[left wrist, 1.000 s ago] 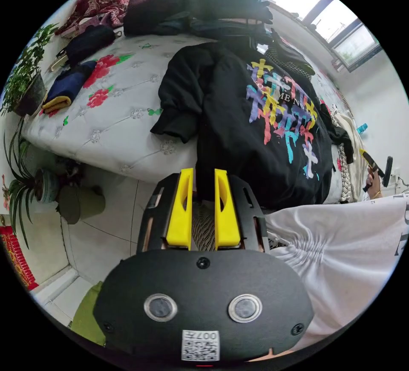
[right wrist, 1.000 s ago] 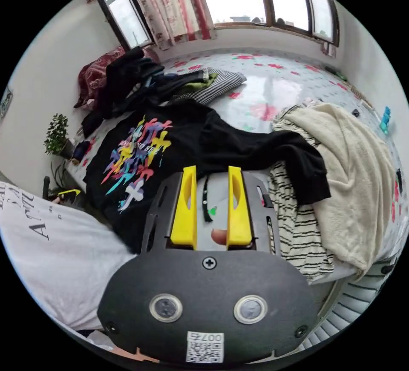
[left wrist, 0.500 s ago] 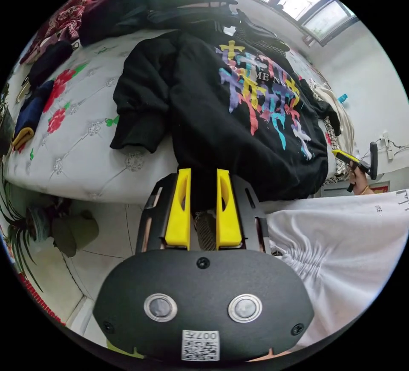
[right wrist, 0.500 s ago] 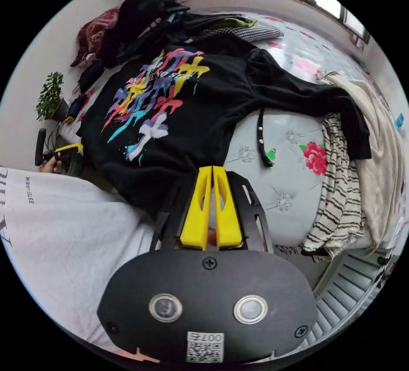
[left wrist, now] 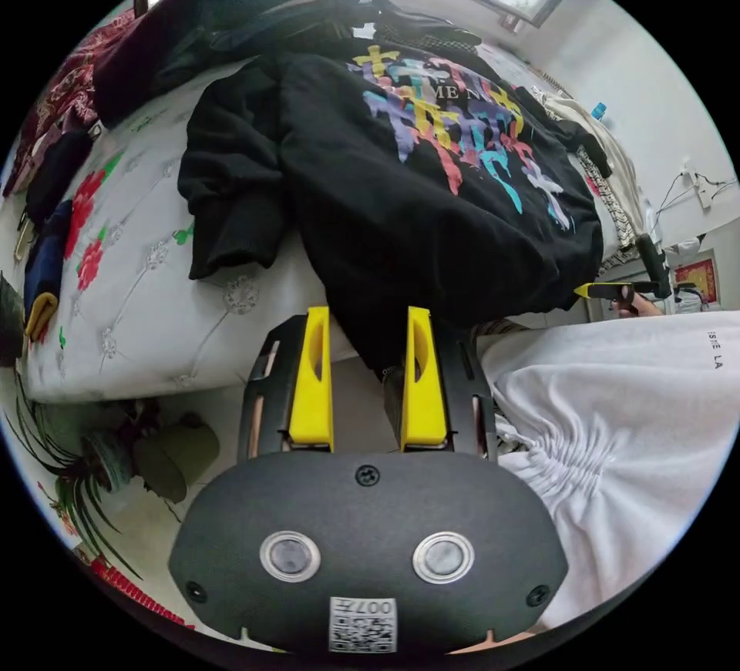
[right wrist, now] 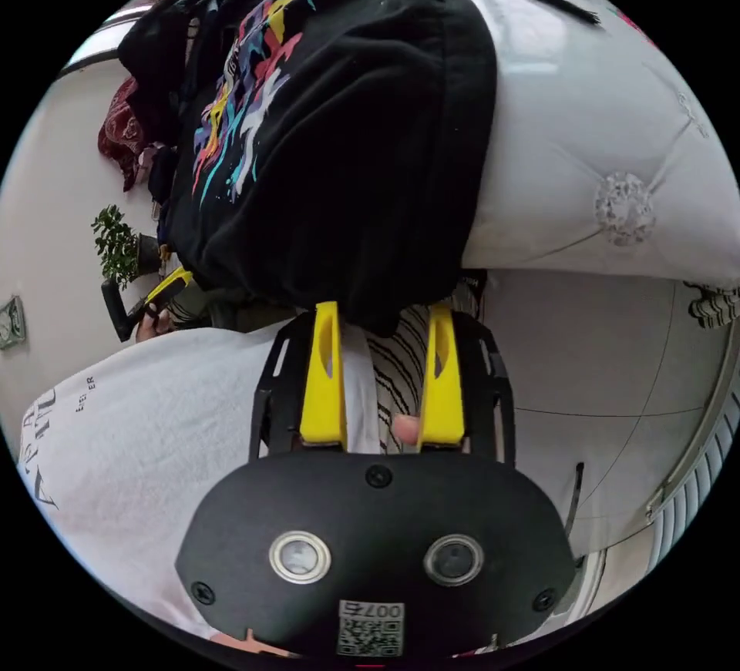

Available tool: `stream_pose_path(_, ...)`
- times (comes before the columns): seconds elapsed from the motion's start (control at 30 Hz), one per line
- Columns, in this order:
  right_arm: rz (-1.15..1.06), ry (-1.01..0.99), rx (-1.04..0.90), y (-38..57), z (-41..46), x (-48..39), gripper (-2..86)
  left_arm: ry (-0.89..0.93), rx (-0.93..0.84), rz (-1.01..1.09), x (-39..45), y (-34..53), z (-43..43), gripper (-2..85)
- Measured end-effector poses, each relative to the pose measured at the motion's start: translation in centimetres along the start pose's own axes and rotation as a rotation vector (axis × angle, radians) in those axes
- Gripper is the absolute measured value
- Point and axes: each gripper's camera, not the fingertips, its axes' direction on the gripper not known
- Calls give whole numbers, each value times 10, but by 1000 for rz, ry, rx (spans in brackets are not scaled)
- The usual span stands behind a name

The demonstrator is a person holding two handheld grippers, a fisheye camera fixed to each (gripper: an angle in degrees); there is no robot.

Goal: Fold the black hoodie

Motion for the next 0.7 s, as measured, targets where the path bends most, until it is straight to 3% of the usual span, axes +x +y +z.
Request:
stream_pose_path(0.13, -189, 7, 99, 23, -54, -38, 21, 13, -15, 81, 1, 0, -25, 34)
stream_pose_path(0.2, -336, -21, 227, 69, -134, -61, 12, 181, -17, 24, -15, 6, -61, 20)
stream_pose_path(0.33, -352, -142, 350, 140, -235, -42, 7, 329, 95, 20, -20, 36, -139, 12)
stream_pose_path(0.5, -112, -35, 28, 147, -125, 27, 6, 365, -145, -47, -23, 63, -53, 23)
stream_pose_path(0.6, -89, -4, 44, 145, -107, 17, 9, 454, -60, -129, -39, 69, -59, 40)
stream_pose_path(0.7, -99, 54, -3, 139, -98, 6, 16, 412, -19, -166, -60, 71, -80, 59)
